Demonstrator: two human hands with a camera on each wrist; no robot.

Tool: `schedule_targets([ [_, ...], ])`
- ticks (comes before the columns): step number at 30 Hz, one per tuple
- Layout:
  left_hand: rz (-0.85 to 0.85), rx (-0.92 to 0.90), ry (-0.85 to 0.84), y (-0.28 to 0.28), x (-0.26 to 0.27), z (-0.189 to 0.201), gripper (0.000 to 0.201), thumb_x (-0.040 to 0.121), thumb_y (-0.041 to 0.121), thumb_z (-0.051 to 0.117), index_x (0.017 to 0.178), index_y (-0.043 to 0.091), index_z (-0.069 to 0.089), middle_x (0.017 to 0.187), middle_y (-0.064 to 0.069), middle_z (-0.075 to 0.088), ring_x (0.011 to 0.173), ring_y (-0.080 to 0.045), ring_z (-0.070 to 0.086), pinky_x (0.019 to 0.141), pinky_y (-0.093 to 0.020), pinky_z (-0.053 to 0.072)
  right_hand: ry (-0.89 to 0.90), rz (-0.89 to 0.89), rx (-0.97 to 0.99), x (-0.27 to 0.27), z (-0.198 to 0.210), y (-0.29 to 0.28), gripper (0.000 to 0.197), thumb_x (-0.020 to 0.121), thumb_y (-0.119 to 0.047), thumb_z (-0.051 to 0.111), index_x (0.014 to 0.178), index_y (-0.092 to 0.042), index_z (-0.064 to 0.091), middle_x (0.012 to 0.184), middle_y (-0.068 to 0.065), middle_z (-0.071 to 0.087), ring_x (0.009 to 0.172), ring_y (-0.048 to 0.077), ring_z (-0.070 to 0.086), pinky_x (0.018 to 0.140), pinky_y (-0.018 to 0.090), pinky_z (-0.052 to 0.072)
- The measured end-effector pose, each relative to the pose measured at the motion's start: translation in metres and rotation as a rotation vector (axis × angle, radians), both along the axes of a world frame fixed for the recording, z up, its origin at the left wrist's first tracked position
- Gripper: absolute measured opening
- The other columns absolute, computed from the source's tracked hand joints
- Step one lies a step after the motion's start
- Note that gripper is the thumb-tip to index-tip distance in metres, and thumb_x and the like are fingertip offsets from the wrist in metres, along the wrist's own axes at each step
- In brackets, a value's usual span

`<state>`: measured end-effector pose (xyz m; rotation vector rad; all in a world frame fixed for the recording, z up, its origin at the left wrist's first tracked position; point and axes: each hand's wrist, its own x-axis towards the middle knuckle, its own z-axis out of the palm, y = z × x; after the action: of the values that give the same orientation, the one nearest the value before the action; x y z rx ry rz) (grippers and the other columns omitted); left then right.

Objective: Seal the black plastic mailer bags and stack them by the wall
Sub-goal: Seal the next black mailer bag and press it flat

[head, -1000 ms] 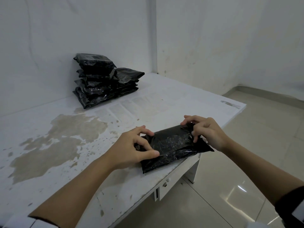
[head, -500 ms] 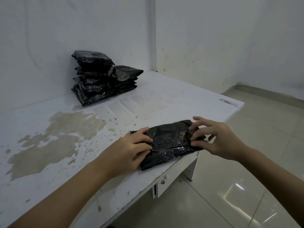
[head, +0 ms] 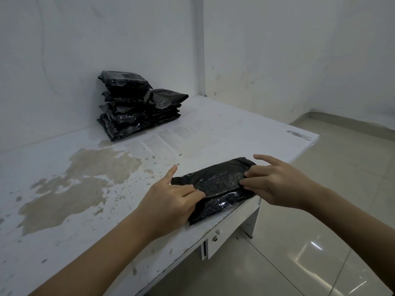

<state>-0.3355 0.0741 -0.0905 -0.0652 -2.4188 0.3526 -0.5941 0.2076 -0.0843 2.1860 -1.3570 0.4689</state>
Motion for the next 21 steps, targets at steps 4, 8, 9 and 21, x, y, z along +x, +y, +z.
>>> schedule_targets([
  [4, 0.026, -0.010, 0.009, 0.004, -0.002, -0.001, 0.021, 0.080, 0.007, 0.055, 0.078, 0.013, 0.075, 0.068, 0.001, 0.070, 0.057, -0.015, 0.068, 0.089, -0.054, 0.047, 0.090, 0.029, -0.036, -0.004, 0.001, 0.002, 0.018, 0.074, 0.000, 0.065, 0.085, -0.010, 0.075, 0.084, 0.001, 0.071, 0.074, 0.016, 0.067, 0.096, 0.035, 0.047],
  [8, 0.020, 0.018, -0.014, 0.016, -0.005, 0.004, 0.016, 0.067, 0.006, 0.070, 0.078, 0.015, 0.078, 0.074, 0.002, 0.074, 0.069, -0.013, 0.072, 0.071, -0.042, 0.060, 0.017, 0.043, -0.063, -0.016, -0.004, 0.004, 0.033, 0.093, -0.003, 0.045, 0.086, -0.010, 0.077, 0.086, 0.002, 0.074, 0.084, 0.017, 0.072, 0.085, 0.042, 0.055],
  [9, 0.025, 0.046, -0.030, 0.017, -0.005, 0.004, 0.016, 0.068, 0.006, 0.069, 0.078, 0.015, 0.078, 0.075, 0.002, 0.074, 0.070, -0.013, 0.072, 0.063, -0.037, 0.061, -0.008, 0.054, -0.076, -0.017, -0.005, 0.004, 0.044, 0.098, -0.010, 0.035, 0.085, -0.010, 0.077, 0.087, 0.001, 0.074, 0.085, 0.017, 0.072, 0.082, 0.039, 0.056],
  [21, 0.088, 0.354, -0.292, 0.017, -0.001, 0.005, 0.031, 0.085, 0.006, 0.047, 0.098, 0.011, 0.075, 0.083, -0.003, 0.072, 0.064, -0.022, 0.070, 0.044, -0.032, 0.055, -0.107, -0.091, -0.176, 0.003, -0.011, 0.010, 0.028, 0.055, 0.010, 0.084, 0.072, -0.012, 0.078, 0.075, 0.001, 0.074, 0.062, 0.017, 0.071, 0.047, 0.020, 0.051],
])
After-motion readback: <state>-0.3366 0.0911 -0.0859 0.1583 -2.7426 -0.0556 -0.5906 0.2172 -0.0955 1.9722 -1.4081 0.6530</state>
